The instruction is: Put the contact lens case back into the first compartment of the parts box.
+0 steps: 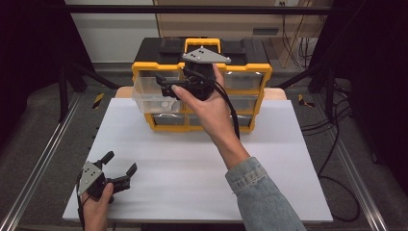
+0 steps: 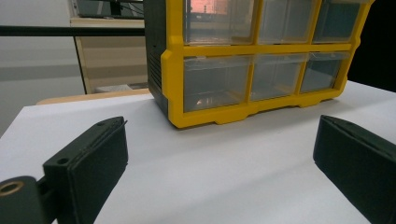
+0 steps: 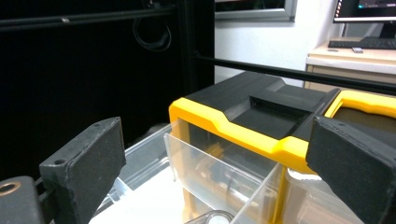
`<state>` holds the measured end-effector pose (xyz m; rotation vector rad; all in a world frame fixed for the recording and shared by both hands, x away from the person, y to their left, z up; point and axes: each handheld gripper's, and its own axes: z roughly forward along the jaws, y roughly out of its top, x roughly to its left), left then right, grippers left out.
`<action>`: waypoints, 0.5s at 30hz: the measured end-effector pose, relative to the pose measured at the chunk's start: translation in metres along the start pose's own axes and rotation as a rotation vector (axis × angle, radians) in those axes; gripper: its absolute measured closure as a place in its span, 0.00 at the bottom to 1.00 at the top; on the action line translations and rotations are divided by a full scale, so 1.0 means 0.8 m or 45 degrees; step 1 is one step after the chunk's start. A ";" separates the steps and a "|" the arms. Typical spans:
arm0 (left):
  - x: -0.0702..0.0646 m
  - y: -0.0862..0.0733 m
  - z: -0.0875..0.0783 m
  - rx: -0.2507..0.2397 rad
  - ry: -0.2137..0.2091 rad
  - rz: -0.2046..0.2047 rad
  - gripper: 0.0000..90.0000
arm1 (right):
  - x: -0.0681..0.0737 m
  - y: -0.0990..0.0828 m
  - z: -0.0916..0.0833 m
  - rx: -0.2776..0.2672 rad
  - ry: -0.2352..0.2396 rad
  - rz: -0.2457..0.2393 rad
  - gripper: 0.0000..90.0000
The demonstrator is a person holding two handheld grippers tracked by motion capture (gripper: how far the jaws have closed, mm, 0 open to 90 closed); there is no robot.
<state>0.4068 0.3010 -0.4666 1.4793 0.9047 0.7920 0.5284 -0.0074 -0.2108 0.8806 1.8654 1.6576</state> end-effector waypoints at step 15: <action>0.001 0.000 0.000 -0.004 0.002 -0.001 0.03 | -0.020 0.000 -0.020 -0.029 -0.037 -0.035 0.03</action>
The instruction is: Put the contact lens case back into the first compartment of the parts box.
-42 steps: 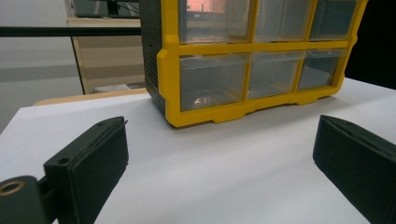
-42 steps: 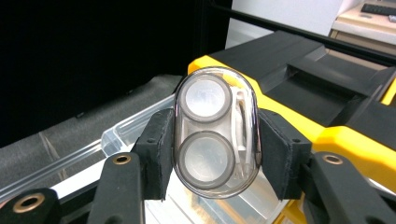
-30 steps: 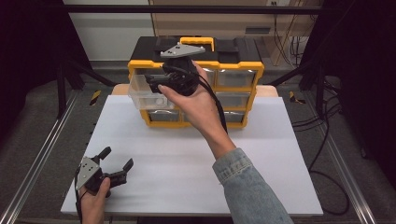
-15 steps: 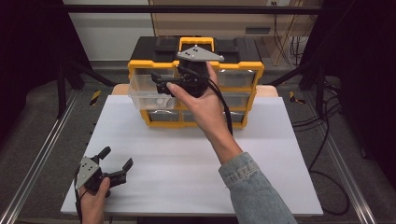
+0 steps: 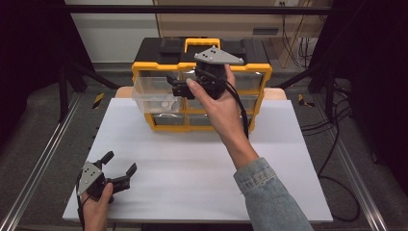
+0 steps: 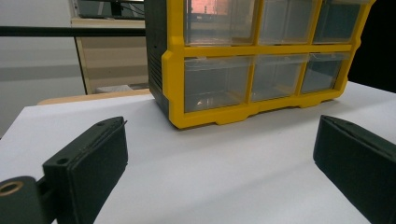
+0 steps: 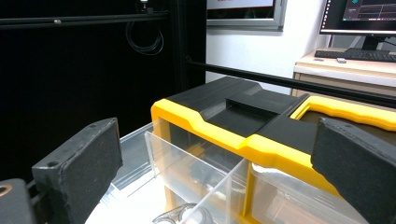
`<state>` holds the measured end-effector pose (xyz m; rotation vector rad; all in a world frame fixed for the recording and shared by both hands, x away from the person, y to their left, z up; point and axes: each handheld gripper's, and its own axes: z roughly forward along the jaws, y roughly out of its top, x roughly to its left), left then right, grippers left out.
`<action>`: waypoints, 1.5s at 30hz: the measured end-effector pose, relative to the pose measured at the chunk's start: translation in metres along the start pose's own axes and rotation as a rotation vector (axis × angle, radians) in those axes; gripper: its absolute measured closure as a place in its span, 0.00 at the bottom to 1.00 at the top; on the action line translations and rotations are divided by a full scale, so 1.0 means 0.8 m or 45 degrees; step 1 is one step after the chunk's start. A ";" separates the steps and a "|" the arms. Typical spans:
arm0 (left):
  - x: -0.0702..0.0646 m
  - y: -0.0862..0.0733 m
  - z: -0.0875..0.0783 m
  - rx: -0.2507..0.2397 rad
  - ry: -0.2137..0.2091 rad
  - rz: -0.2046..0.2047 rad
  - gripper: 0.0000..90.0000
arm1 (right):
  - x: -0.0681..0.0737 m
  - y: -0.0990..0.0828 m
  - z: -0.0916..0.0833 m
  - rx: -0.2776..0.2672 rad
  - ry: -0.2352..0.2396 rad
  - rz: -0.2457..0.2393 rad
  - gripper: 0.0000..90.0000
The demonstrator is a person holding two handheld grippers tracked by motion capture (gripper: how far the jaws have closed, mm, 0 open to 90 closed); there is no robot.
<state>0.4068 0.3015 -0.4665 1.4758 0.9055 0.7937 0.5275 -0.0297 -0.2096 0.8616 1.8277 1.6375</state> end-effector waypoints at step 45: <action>0.001 0.000 0.000 0.004 0.007 0.001 0.03 | -0.082 -0.025 -0.085 0.068 -0.114 -0.055 0.03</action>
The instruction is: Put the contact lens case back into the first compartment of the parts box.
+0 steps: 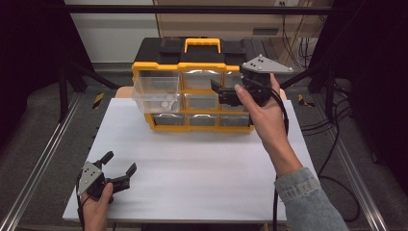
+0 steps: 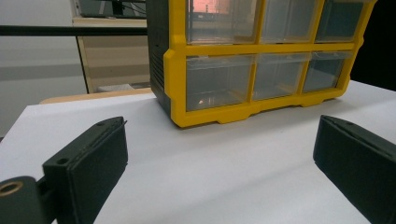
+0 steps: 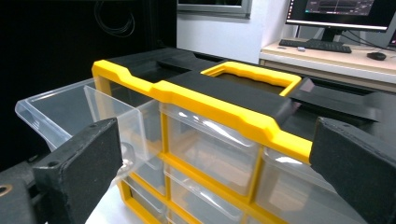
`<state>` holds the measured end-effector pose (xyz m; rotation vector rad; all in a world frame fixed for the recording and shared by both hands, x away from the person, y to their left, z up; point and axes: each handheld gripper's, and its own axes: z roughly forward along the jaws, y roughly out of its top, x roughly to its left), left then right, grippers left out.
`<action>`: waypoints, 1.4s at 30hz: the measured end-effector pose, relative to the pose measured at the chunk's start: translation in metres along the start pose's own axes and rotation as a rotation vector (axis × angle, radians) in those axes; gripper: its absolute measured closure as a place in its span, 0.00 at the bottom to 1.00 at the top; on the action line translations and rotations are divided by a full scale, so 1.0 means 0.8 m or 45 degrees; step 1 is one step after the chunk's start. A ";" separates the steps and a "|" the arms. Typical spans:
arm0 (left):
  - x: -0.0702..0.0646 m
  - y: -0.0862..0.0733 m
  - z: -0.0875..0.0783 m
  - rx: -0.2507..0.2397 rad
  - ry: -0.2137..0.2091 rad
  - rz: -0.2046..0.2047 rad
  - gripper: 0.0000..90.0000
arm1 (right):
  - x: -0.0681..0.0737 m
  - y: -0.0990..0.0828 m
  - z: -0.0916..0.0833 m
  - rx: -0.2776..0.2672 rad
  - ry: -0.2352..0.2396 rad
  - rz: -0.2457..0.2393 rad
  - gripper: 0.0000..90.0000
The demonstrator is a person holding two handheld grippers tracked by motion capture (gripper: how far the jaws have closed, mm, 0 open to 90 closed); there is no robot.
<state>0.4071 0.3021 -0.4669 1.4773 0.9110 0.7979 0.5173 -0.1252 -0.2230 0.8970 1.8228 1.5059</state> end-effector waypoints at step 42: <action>0.002 0.001 -0.003 0.003 0.012 0.000 0.03 | -0.072 -0.083 -0.076 0.024 -0.123 0.111 0.03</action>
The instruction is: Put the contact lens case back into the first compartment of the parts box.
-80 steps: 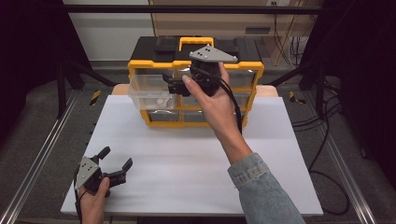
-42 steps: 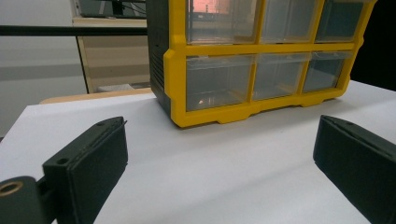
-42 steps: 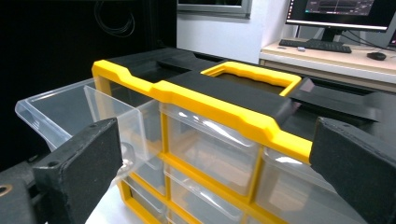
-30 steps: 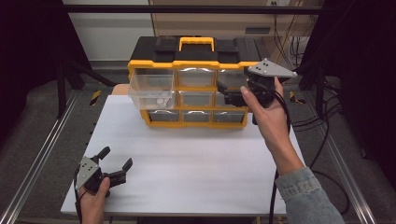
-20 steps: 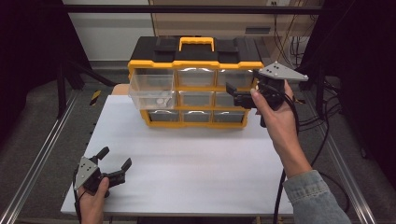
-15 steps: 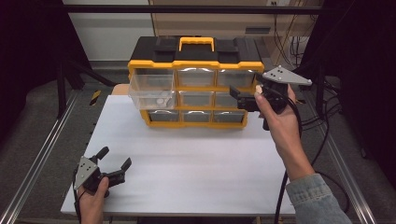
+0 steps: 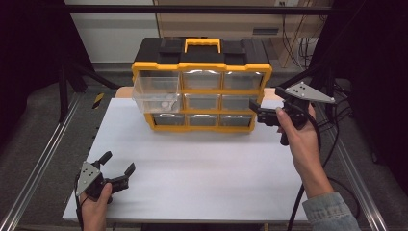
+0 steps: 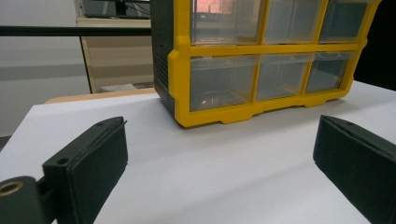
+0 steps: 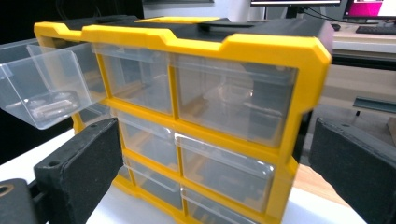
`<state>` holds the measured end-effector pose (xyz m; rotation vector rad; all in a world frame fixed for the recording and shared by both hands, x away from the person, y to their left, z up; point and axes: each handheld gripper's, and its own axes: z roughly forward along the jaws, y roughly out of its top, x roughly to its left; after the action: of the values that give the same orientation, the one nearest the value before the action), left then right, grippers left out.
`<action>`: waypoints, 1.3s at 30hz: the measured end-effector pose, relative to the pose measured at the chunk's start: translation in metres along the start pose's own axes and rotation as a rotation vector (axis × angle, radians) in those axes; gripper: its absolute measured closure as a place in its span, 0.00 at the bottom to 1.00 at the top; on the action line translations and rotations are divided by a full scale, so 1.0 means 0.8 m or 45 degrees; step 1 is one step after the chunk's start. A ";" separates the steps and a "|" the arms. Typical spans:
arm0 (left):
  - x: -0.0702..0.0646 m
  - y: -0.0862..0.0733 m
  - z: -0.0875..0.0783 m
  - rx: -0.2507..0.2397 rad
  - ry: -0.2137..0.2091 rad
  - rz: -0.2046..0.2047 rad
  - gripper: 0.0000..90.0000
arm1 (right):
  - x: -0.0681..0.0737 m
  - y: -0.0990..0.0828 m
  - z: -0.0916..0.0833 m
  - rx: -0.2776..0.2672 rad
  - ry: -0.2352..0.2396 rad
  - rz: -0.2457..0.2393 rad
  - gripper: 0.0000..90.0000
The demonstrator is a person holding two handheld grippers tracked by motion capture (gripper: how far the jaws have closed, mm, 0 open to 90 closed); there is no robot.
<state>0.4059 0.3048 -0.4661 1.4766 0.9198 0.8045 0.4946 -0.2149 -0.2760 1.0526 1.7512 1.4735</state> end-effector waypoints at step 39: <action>0.000 0.002 -0.003 0.000 -0.006 -0.022 0.03 | -0.015 -0.094 -0.047 0.109 -0.023 0.001 0.04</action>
<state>0.4042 0.3061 -0.4640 1.4677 0.9279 0.7879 0.4547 -0.2490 -0.3430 1.1065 1.8151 1.3966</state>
